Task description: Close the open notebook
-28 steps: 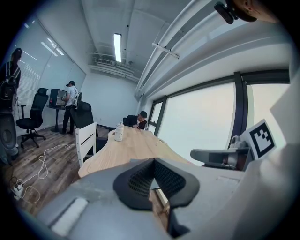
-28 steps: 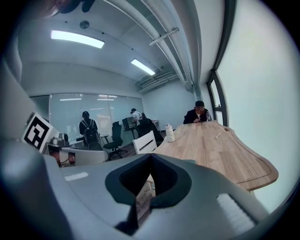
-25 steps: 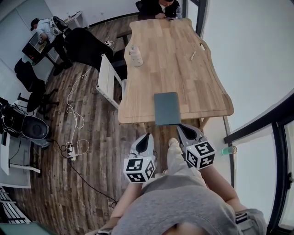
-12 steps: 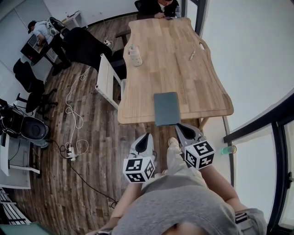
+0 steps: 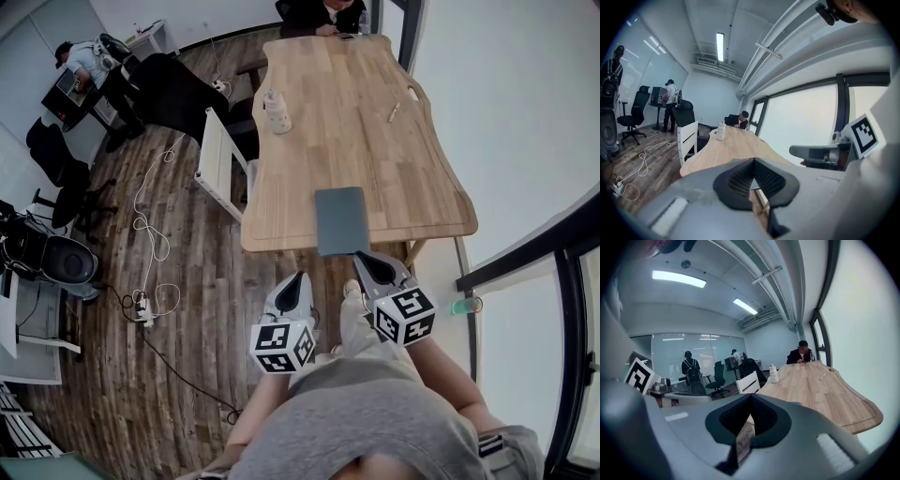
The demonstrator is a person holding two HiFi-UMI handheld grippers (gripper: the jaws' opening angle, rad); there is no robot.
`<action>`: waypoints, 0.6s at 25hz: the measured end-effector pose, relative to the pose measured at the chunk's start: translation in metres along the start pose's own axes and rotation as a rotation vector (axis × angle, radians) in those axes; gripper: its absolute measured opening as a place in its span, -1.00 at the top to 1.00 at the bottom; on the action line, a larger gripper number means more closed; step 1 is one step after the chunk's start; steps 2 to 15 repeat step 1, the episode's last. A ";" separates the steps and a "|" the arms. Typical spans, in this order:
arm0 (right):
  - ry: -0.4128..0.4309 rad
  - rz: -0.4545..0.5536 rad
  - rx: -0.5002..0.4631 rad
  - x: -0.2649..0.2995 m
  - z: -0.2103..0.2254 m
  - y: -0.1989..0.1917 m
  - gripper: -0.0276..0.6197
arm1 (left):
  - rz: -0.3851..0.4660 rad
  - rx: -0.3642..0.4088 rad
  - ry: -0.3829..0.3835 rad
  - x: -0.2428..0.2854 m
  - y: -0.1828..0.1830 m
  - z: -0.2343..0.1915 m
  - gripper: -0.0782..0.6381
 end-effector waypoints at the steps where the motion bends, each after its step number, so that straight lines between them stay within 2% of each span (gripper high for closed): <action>1: 0.001 0.000 0.001 0.000 0.000 -0.001 0.91 | 0.001 -0.001 0.001 0.000 -0.001 0.000 0.78; 15: 0.001 0.000 0.001 0.000 0.000 -0.001 0.91 | 0.001 -0.001 0.001 0.000 -0.001 0.000 0.78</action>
Point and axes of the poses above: the fingertips, and each gripper's own axes: x forward along the fingers, z to its right, y out of its top, the point moved 8 cm from there along -x, backward along the fingers, and after that the axes turned 9 degrees about -y, right-handed, at the moved point
